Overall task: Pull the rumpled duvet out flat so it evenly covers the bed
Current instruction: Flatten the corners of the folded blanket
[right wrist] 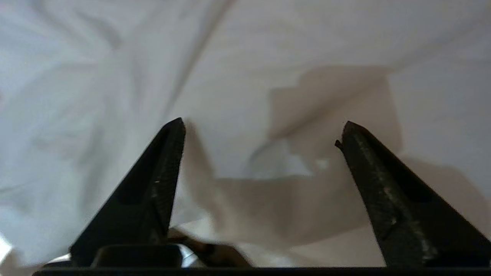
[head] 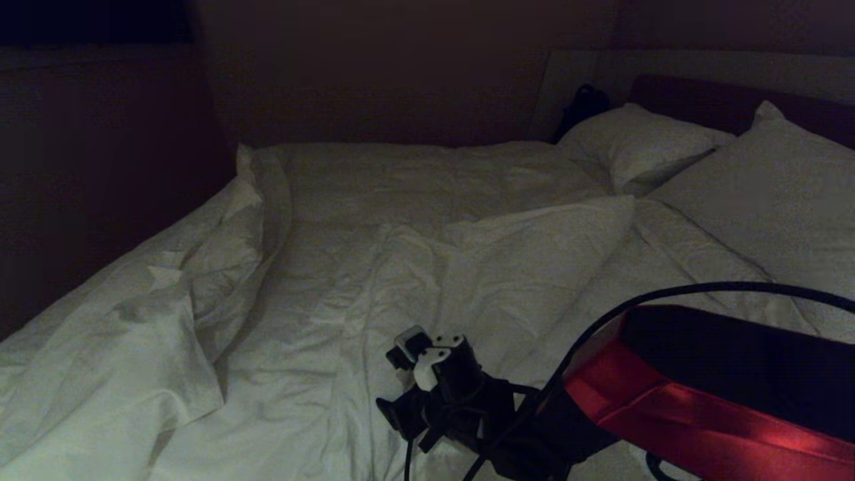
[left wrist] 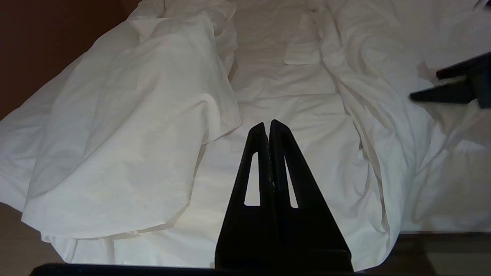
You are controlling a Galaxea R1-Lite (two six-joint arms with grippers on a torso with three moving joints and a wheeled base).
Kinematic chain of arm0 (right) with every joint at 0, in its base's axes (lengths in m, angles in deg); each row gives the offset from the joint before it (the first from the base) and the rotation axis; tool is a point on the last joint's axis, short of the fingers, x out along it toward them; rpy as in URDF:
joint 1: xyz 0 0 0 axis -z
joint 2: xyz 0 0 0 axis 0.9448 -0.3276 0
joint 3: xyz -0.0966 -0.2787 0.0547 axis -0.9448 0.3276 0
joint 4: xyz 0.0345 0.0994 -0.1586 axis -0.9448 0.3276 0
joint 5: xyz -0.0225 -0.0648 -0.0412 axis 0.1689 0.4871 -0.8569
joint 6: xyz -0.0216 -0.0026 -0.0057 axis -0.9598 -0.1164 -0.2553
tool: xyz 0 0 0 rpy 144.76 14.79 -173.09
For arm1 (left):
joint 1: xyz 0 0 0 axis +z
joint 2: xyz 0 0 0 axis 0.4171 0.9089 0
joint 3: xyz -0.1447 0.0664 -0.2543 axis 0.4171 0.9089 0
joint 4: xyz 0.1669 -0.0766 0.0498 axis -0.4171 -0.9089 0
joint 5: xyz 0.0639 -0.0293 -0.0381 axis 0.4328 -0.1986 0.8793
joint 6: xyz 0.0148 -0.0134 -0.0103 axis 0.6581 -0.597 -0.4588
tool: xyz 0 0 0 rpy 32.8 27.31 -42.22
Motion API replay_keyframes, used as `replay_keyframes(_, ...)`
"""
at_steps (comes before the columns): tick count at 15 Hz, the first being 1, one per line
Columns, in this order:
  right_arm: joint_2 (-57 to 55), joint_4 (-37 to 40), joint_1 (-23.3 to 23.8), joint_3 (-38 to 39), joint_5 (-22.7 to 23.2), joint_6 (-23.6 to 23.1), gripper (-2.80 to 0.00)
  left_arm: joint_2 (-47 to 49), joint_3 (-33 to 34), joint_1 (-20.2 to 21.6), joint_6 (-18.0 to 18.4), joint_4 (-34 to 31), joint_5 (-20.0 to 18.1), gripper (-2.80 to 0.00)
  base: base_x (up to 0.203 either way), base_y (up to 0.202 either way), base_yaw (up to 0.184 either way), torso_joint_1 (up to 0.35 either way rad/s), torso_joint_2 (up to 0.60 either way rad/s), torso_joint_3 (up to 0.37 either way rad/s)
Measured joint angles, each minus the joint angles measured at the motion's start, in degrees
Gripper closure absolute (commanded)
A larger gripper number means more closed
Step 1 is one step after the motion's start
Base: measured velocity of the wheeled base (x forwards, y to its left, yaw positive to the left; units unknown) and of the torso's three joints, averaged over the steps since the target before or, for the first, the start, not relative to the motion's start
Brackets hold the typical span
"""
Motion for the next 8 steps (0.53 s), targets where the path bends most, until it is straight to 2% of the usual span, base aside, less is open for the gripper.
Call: replay_keyframes(8,-7.06,-2.05,-1.09,-3.47,-3.18,-1.09,-2.80,0.00,0.00,0.00,-0.01,0.02,0.00,0.00,0.000,0.000,0.000,0.000,0.00,0.000)
